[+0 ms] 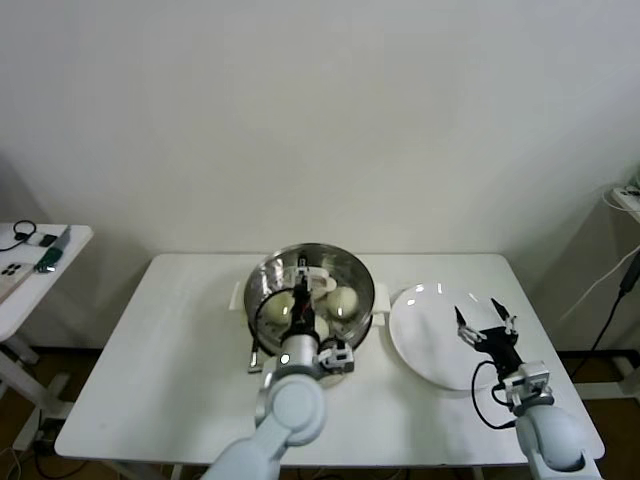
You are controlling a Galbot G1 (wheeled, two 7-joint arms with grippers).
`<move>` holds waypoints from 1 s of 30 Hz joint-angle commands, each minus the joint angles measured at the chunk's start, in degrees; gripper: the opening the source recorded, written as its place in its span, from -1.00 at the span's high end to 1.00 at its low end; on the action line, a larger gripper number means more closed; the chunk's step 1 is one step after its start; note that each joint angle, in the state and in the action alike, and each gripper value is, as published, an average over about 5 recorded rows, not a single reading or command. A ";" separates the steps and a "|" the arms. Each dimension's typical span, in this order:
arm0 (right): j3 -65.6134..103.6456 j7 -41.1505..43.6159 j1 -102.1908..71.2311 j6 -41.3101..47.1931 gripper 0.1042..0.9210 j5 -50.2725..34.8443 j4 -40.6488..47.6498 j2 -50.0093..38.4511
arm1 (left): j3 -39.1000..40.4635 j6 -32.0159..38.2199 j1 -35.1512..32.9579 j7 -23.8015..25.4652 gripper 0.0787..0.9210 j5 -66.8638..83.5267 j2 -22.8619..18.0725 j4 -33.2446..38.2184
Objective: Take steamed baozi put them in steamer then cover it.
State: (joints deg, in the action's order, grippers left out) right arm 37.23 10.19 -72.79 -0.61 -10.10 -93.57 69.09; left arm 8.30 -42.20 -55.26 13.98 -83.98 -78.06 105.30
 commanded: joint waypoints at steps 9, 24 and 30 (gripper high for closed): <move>0.30 0.30 0.56 1.20 -0.76 -0.58 0.56 -0.46 | -2.70 -2.34 -8.76 -2.84 -0.74 11.90 9.30 16.71; 1.69 1.45 -2.77 -1.47 -0.76 -1.04 -1.30 0.18 | -34.44 31.07 -25.65 -30.60 -0.77 60.49 13.01 21.43; 2.01 1.63 -4.26 -2.31 -0.76 -2.09 -2.46 0.17 | -44.64 44.28 -32.94 -27.54 -0.77 78.17 8.48 15.09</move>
State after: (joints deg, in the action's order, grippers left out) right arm 38.74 11.51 -75.05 -1.86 -11.34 -94.83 69.18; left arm -14.85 -38.37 -74.29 -7.23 -42.57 -66.75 123.75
